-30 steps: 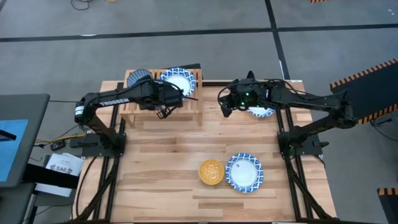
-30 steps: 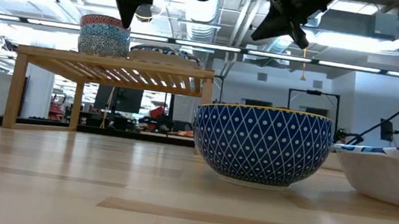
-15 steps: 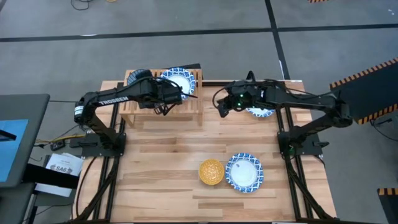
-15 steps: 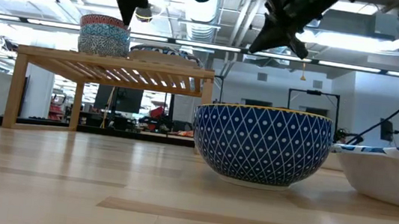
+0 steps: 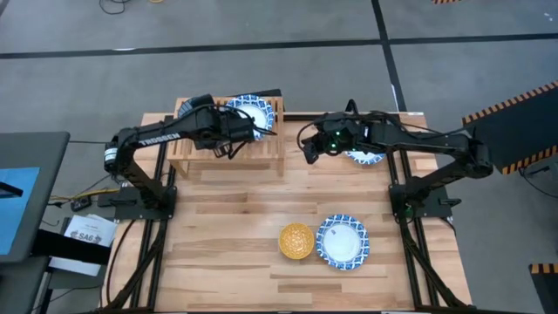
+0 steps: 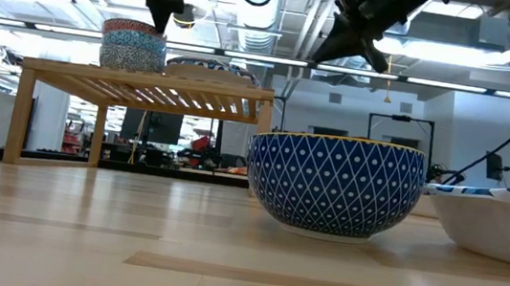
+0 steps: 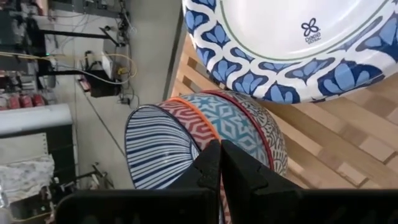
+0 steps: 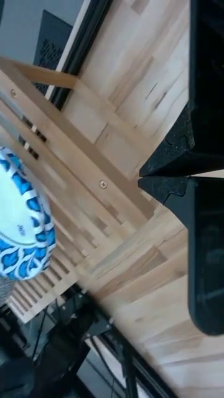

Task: Place and stack bowls onto a shelf
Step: Stack the small blue bowl on top of the small orange bowl on the shelf

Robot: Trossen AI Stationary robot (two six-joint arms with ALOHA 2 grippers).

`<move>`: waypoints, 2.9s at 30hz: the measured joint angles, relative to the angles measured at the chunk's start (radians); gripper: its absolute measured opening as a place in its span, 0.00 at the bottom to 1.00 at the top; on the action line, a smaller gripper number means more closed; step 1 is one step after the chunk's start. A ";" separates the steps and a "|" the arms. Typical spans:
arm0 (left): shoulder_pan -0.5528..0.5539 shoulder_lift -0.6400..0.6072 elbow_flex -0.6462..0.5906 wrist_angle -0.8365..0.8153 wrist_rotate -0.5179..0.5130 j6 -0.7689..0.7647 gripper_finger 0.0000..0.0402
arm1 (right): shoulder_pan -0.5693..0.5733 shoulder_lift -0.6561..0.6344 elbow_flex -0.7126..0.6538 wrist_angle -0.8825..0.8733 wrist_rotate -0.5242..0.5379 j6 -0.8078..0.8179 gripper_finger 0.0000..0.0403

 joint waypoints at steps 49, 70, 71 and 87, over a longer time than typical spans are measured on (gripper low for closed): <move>0.065 -0.661 -0.199 0.355 -0.199 -0.443 0.00 | -0.012 0.001 0.082 0.013 -0.026 -0.171 0.05; 0.257 -0.718 -0.622 0.715 -0.191 -0.555 0.00 | -0.011 0.001 0.082 0.015 -0.052 -0.187 0.05; 0.269 -0.711 -0.622 0.715 -0.178 -0.566 0.00 | -0.011 0.001 0.082 0.017 -0.052 -0.187 0.05; 0.340 -0.658 -0.622 0.759 -0.108 -0.686 0.00 | -0.011 0.001 0.082 0.027 -0.052 -0.187 0.05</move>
